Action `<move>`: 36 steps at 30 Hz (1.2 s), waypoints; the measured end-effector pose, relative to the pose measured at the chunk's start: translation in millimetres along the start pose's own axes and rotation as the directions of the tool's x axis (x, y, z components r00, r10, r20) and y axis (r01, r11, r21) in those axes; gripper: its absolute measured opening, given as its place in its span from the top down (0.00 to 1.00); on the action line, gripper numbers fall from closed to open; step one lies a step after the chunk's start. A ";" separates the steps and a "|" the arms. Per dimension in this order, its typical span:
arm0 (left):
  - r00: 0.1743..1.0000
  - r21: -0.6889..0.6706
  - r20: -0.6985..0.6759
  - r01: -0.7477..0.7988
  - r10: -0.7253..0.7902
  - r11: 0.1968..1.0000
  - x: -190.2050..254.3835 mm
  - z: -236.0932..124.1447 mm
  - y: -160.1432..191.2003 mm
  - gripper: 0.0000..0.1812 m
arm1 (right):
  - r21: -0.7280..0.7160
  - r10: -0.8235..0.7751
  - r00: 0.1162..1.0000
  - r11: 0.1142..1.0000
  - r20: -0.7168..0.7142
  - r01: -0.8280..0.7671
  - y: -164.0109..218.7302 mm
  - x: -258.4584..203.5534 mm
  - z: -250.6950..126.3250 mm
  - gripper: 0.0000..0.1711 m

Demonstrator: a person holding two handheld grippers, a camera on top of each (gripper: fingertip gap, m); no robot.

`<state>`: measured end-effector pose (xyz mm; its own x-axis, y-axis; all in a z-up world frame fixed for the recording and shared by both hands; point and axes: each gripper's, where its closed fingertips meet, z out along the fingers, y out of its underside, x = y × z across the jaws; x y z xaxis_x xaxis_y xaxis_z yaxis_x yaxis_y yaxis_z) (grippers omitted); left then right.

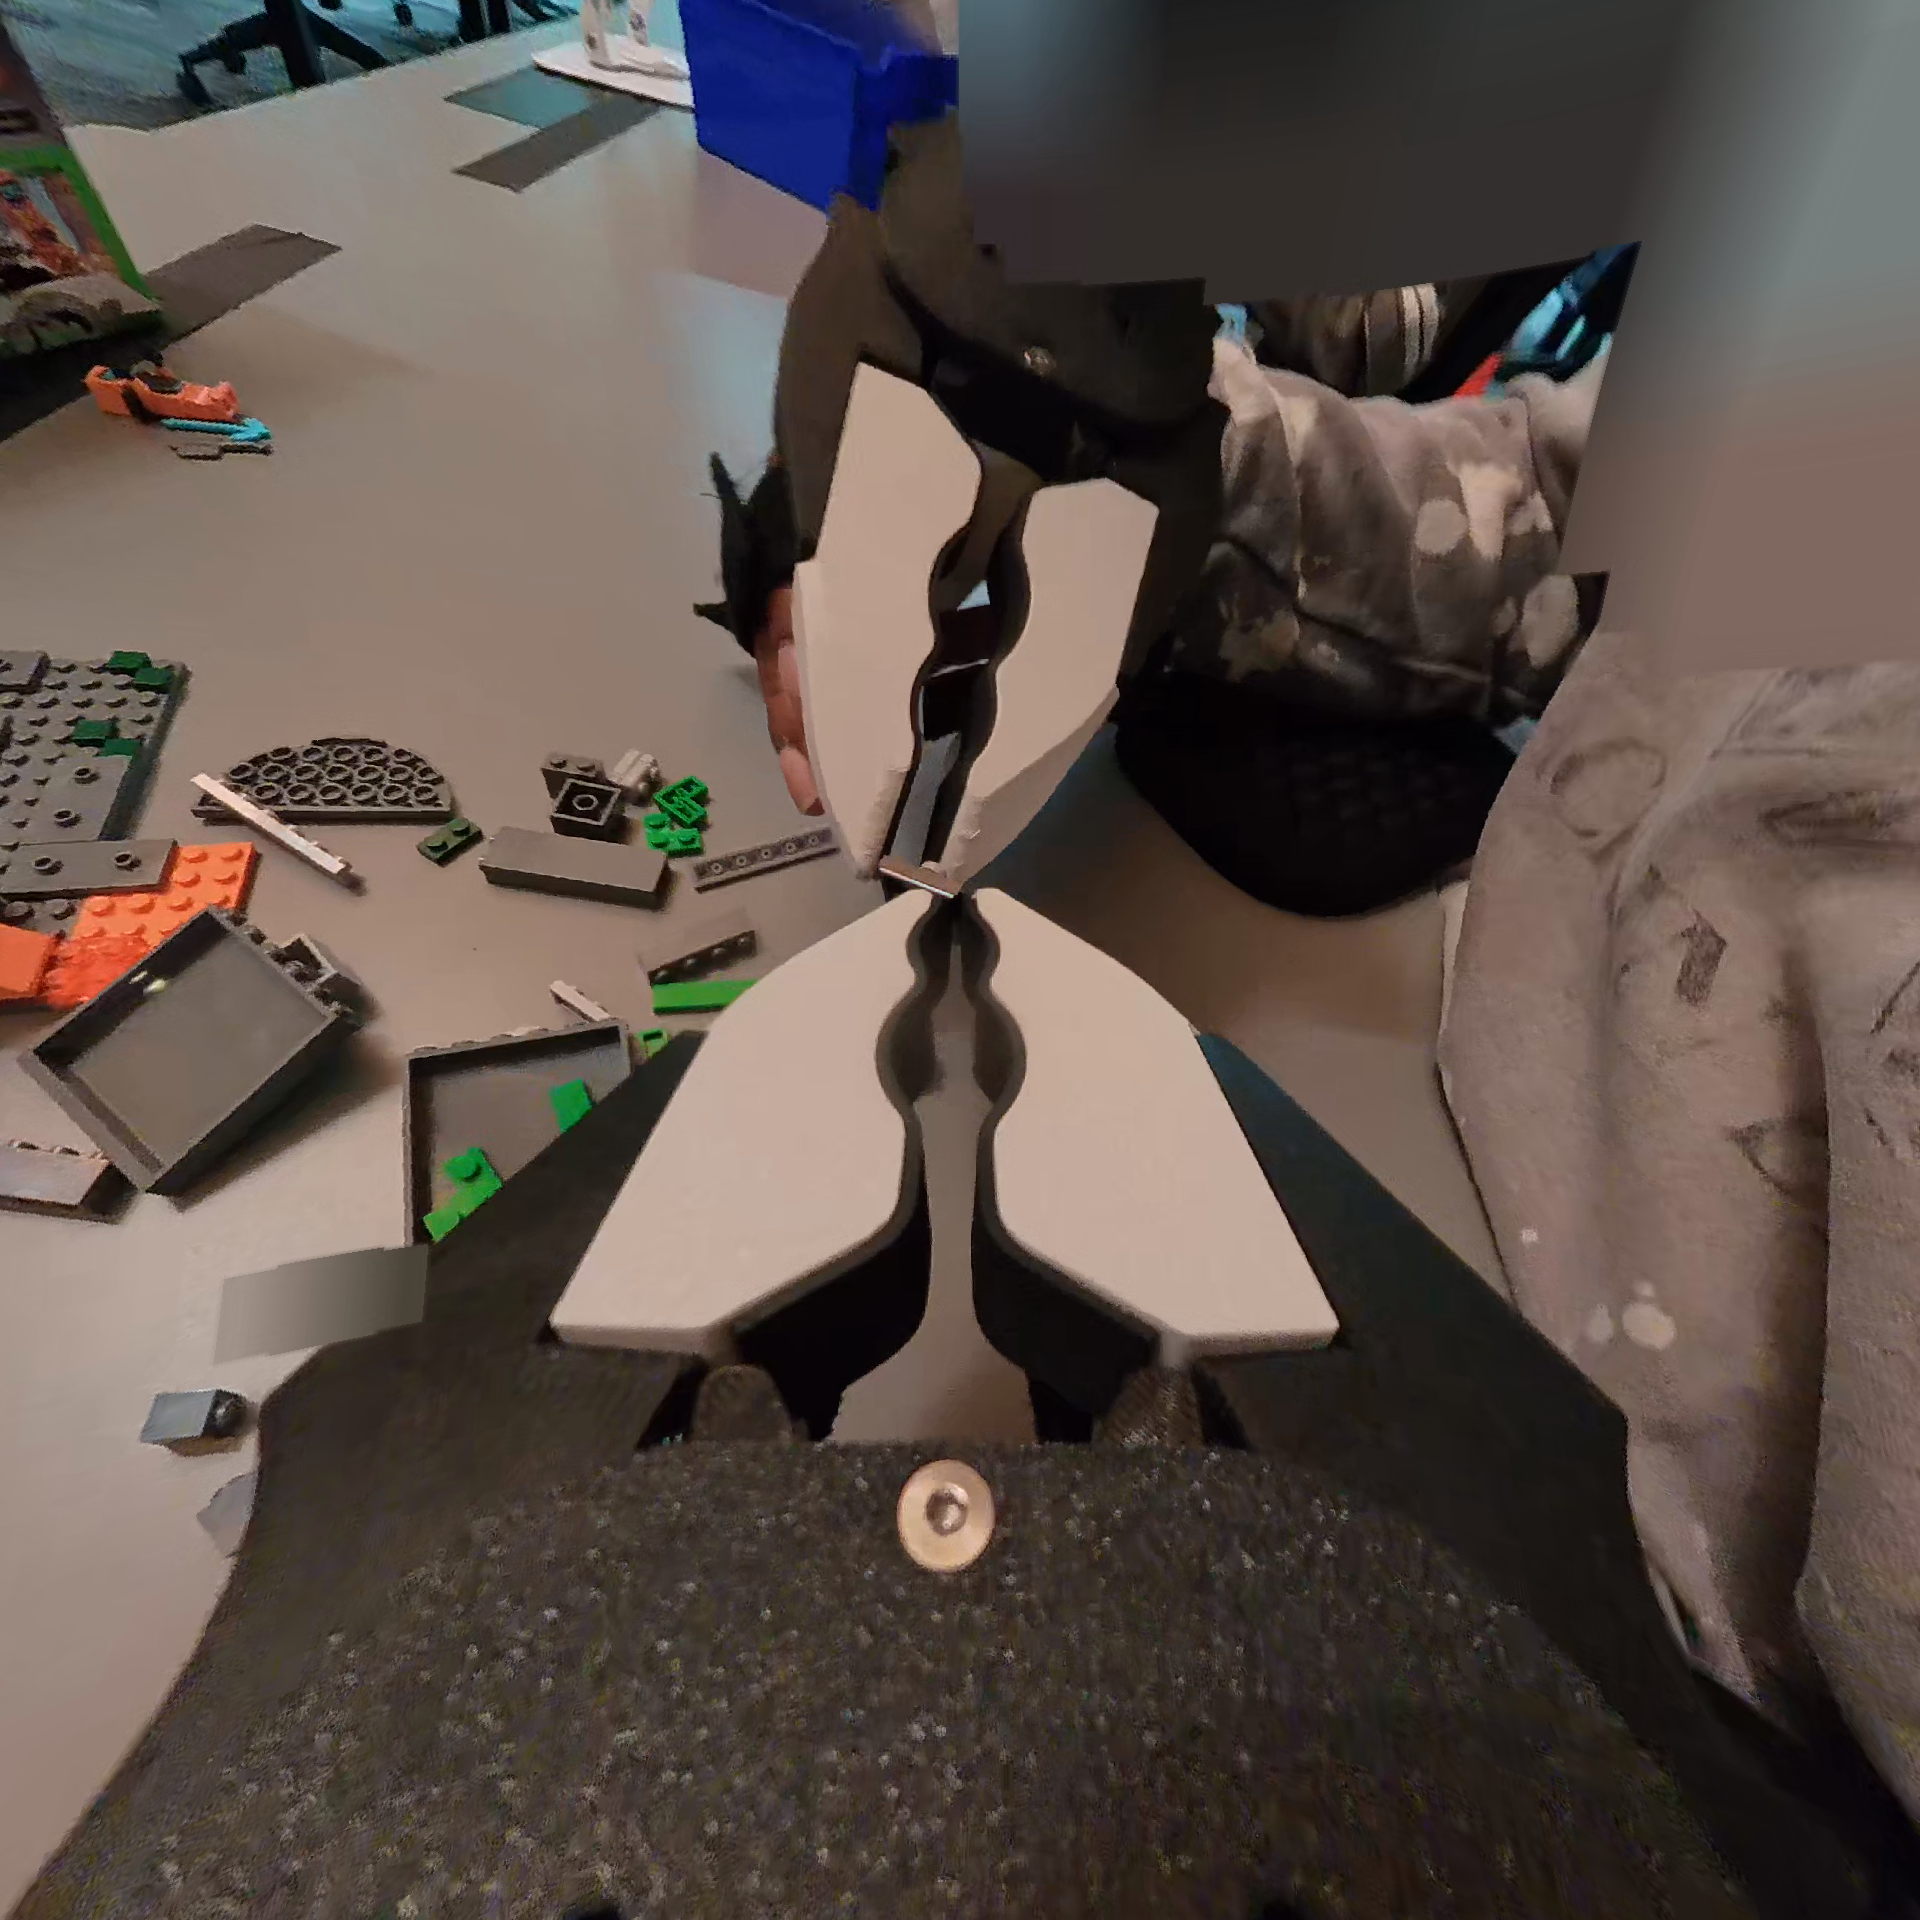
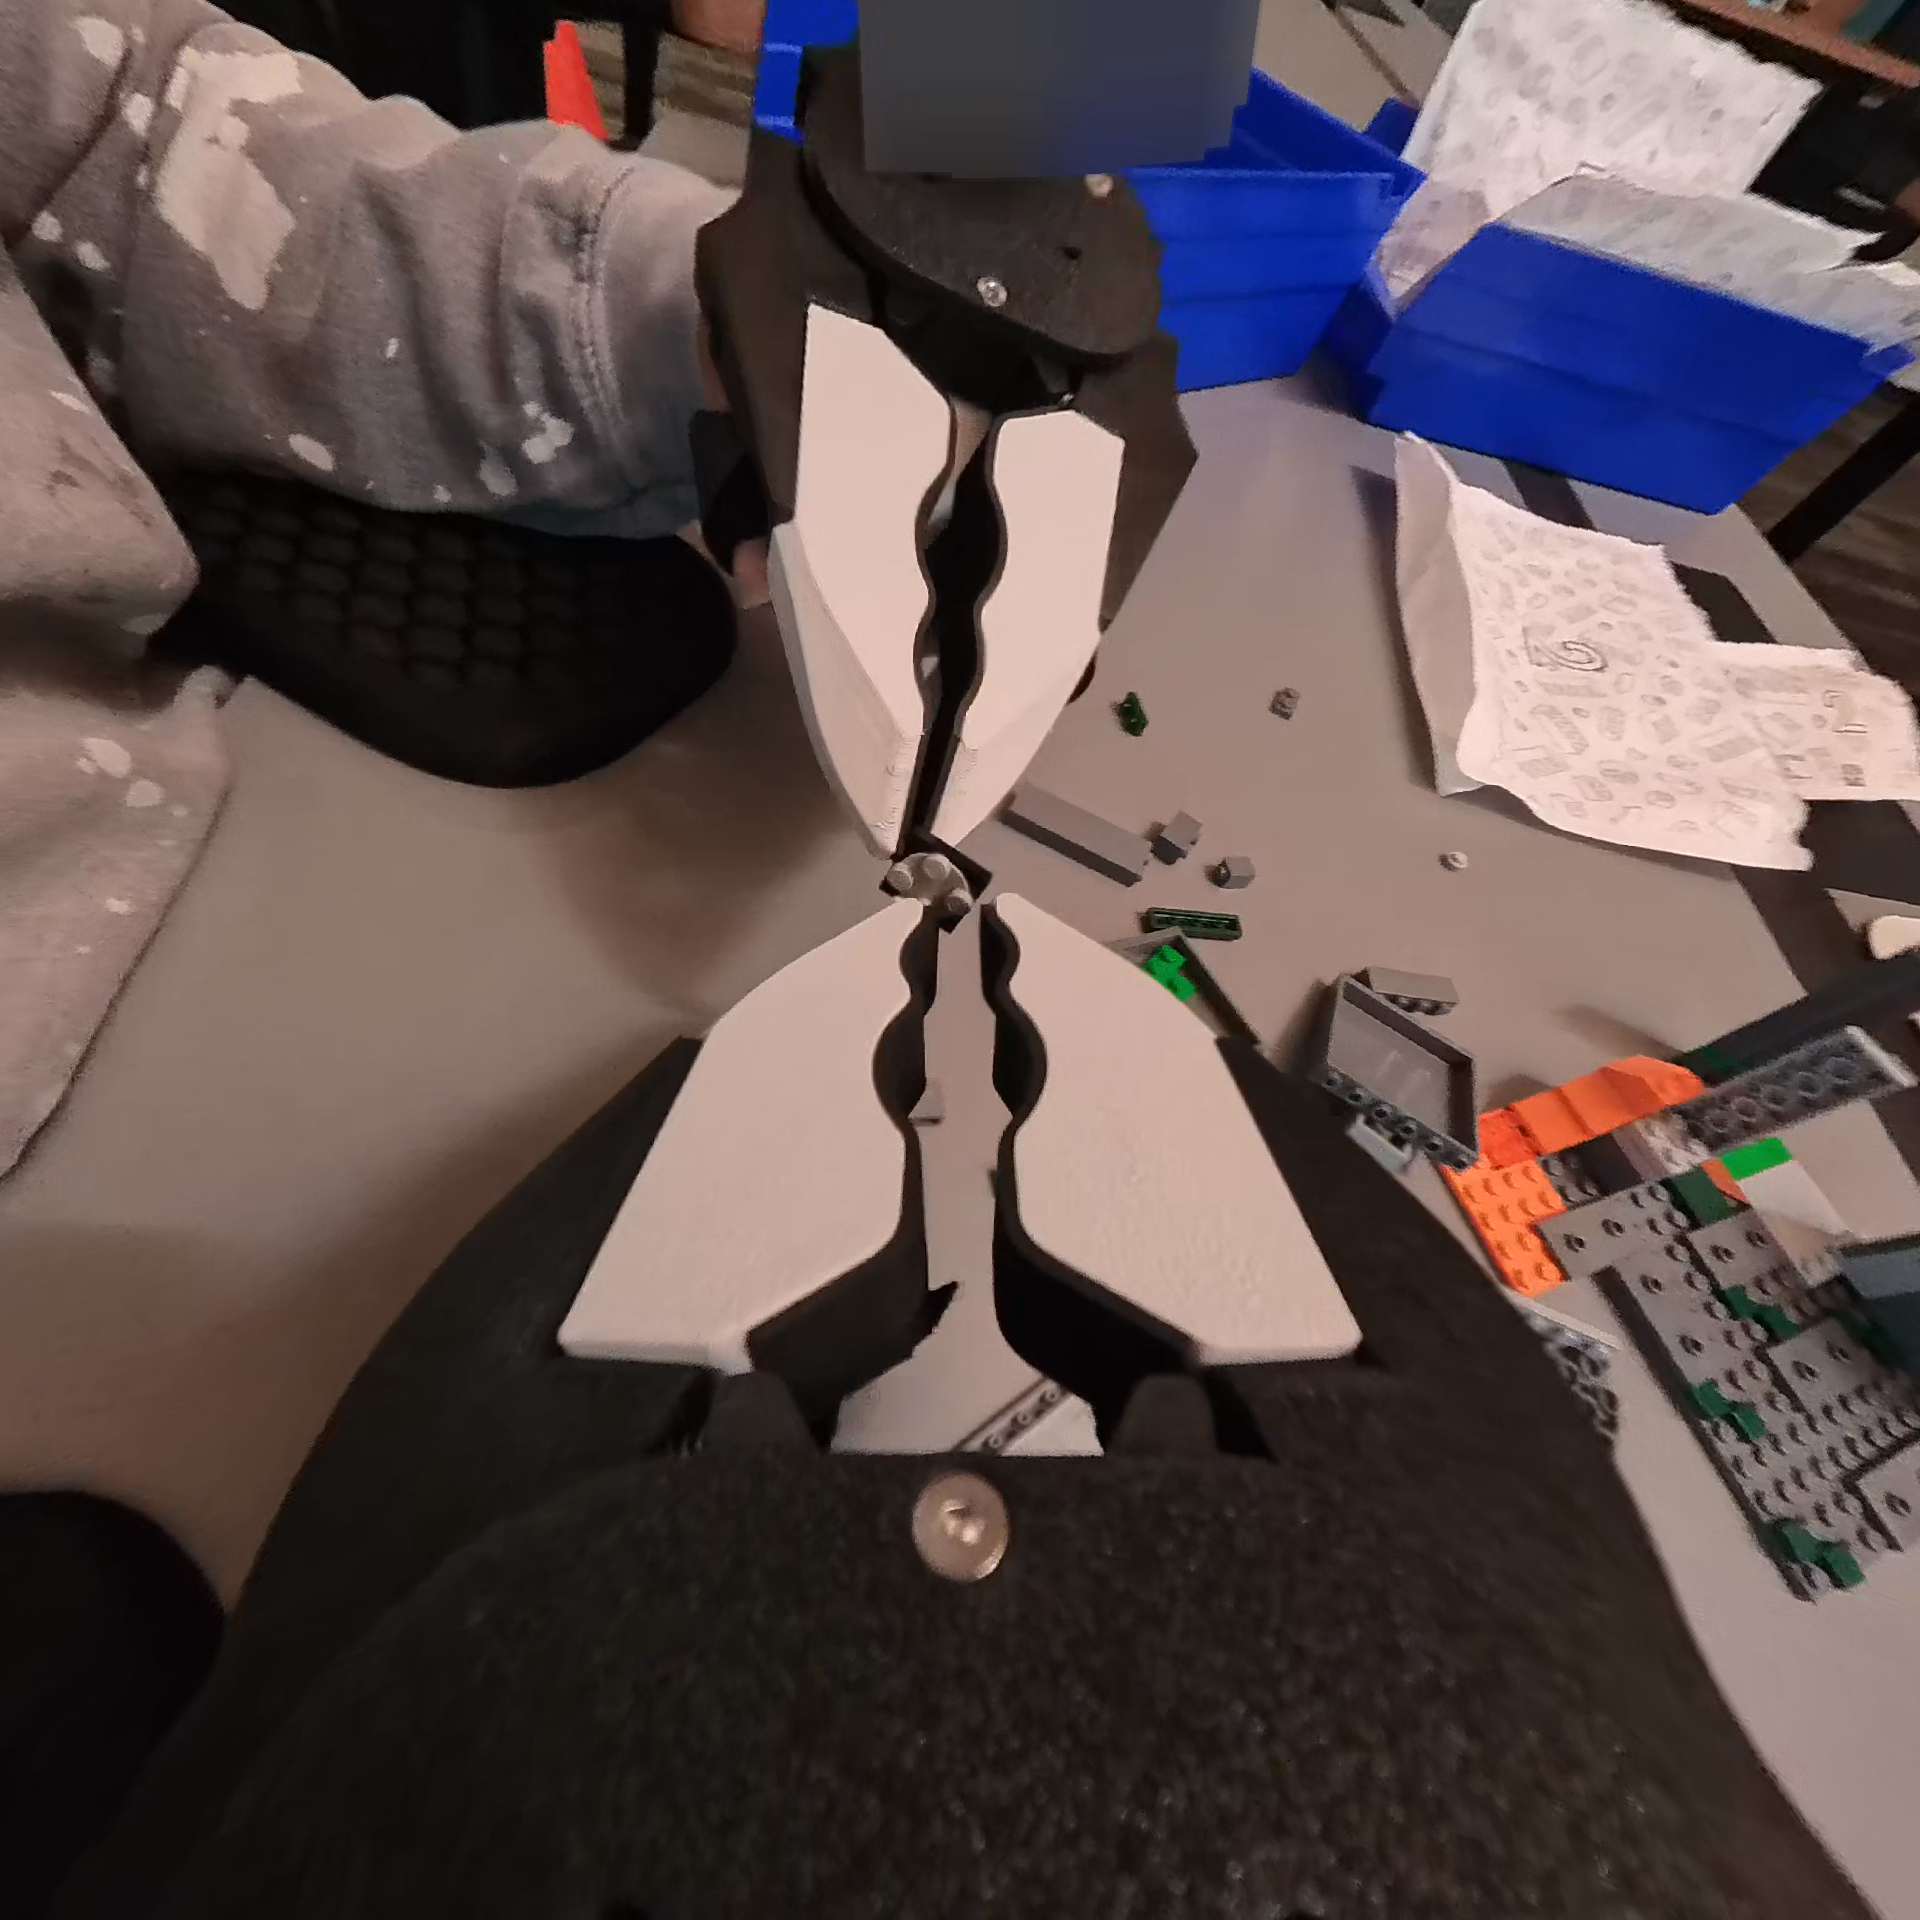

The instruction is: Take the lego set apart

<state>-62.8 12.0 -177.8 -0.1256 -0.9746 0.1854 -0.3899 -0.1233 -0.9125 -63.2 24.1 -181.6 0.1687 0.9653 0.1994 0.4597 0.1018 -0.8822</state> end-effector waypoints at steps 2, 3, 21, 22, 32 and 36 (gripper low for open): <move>0.999 -0.043 0.001 -0.038 0.038 0.998 2.7 0.9 5.0 0.99 | -0.017 0.000 1.000 1.000 0.027 0.001 2.5 -5.1 2.6 0.96; 0.998 -0.064 0.007 -0.058 0.059 0.996 3.6 1.5 7.3 0.99 | -0.027 0.001 0.999 1.000 0.036 0.000 3.9 -6.8 3.8 0.96; 0.945 -0.230 0.248 -0.155 0.212 0.961 -19.6 8.2 15.9 0.99 | -0.232 0.020 0.993 0.972 -0.112 -0.046 20.8 12.3 10.0 0.98; 0.939 -0.230 0.274 -0.144 0.206 0.963 -23.0 8.2 15.0 0.99 | -0.234 0.025 0.991 0.971 -0.130 -0.055 21.5 15.5 9.6 0.98; 0.862 -0.191 0.489 -0.046 0.136 0.980 -54.2 -3.3 7.4 1.00 | -0.279 0.036 0.971 0.955 -0.238 -0.104 35.7 31.8 8.3 1.00; 0.867 -0.202 0.477 -0.052 0.145 0.978 -54.3 -2.6 10.3 1.00 | -0.256 0.052 0.973 0.960 -0.224 -0.110 33.9 30.9 9.3 1.00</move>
<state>-62.4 64.1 -196.4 0.2700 -0.9518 -0.1452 -0.5595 -0.0323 -0.8282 -50.5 59.6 -209.4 0.3834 0.8909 0.2436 0.6459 -0.0702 -0.7602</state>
